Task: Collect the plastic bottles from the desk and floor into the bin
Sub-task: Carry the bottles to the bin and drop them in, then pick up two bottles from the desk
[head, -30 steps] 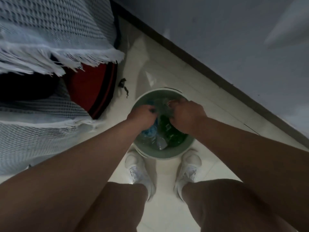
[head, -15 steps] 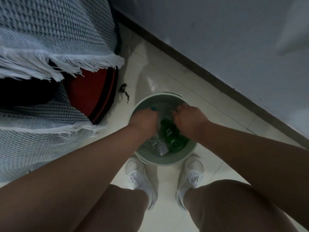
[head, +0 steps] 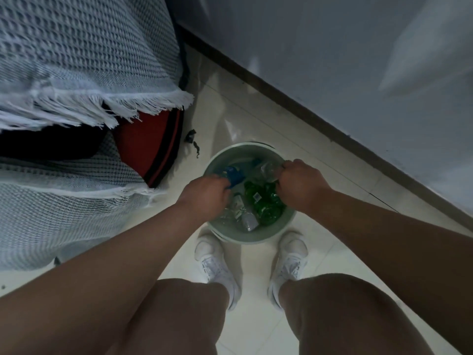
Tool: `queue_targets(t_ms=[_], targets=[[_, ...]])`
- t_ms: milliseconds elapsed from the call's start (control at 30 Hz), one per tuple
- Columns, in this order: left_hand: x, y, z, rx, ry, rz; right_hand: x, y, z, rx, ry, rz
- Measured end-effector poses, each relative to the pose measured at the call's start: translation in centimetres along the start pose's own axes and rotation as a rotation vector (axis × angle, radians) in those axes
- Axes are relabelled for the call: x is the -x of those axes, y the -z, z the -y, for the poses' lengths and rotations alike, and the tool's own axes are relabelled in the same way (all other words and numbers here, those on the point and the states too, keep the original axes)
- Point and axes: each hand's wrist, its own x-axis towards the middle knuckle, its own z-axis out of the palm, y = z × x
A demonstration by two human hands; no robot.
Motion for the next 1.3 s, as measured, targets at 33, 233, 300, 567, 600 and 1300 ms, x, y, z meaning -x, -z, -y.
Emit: queue_targets(t_ms=[33, 233, 300, 567, 600, 1300], targets=[[0.9, 0.5, -0.1, 0.029, 0.016, 0.006, 0.7, 0.5, 0.1, -0.011, -0.020, 0.006], [10.0, 6.4, -1.9, 0.254, 0.105, 0.033, 9.6, 6.7, 1.7, -0.179, -0.173, 0.017], [14.7, 10.1, -3.1, 0.281, 0.117, 0.039, 14.6, 10.2, 2.9, -0.265, -0.251, 0.030], [31.5, 24.9, -6.3, 0.328, 0.034, 0.098, 36.8, 21.8, 9.7, -0.654, -0.577, 0.058], [32.9, 26.5, -6.7, 0.333, 0.008, 0.093, 39.4, 22.6, 10.6, -0.740, -0.637, 0.021], [44.2, 22.6, -28.6, -0.378, -0.635, 0.442, 75.8, 2.9, 36.0, -1.974, -1.776, -0.908]])
